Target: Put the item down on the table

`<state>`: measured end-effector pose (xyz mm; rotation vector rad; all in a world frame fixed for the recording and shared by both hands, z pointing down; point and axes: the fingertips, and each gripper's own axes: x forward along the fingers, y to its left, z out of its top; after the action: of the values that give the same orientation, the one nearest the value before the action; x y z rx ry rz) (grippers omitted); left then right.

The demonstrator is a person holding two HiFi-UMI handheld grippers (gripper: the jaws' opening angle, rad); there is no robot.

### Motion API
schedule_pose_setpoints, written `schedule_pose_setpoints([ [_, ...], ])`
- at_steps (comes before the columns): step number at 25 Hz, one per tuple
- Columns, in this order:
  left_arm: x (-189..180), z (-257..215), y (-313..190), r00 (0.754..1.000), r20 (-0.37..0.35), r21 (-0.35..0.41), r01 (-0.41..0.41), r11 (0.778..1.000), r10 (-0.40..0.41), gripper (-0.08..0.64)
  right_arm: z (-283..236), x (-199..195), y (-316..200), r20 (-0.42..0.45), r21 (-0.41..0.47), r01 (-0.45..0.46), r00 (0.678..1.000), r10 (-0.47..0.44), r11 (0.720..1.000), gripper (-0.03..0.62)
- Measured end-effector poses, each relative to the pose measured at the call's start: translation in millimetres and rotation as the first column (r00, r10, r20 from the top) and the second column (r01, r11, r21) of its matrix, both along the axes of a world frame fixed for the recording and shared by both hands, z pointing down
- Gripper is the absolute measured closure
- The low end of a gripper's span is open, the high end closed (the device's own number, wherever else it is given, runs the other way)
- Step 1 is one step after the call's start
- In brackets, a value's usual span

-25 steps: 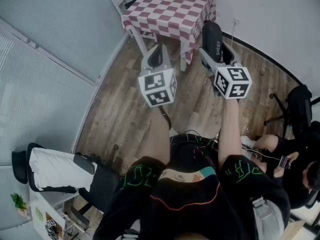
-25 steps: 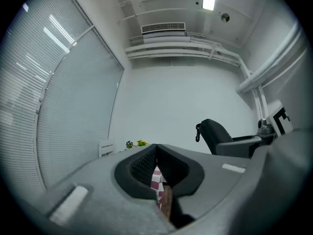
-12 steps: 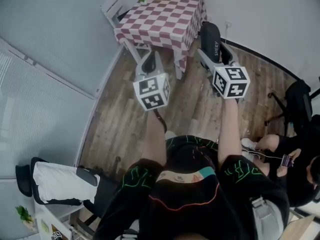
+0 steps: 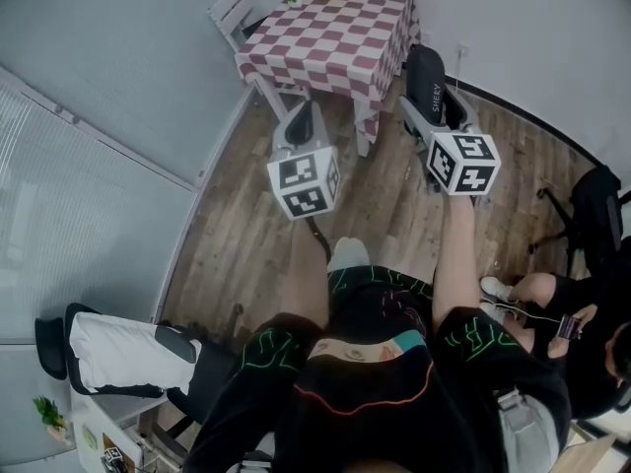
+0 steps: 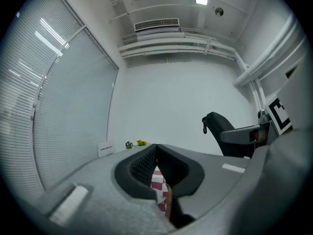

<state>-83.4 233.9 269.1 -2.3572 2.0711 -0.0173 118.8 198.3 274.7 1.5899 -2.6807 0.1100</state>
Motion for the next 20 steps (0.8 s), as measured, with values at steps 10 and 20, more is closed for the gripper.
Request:
schedule_pose_setpoints([
  [10, -18, 36, -28, 1.000, 0.001, -0.065, 0.021, 0.998, -0.021, 0.551, 33, -20, -36, -0.034, -0.046, -0.006, 0.999, 0.004, 0.999, 0.232],
  [20, -18, 70, -107, 1.000, 0.002, -0.159, -0.021, 0.987, 0.021, 0.551, 69, -19, -107, -0.029, -0.122, -0.048, 0.999, 0.045, 0.991, 0.232],
])
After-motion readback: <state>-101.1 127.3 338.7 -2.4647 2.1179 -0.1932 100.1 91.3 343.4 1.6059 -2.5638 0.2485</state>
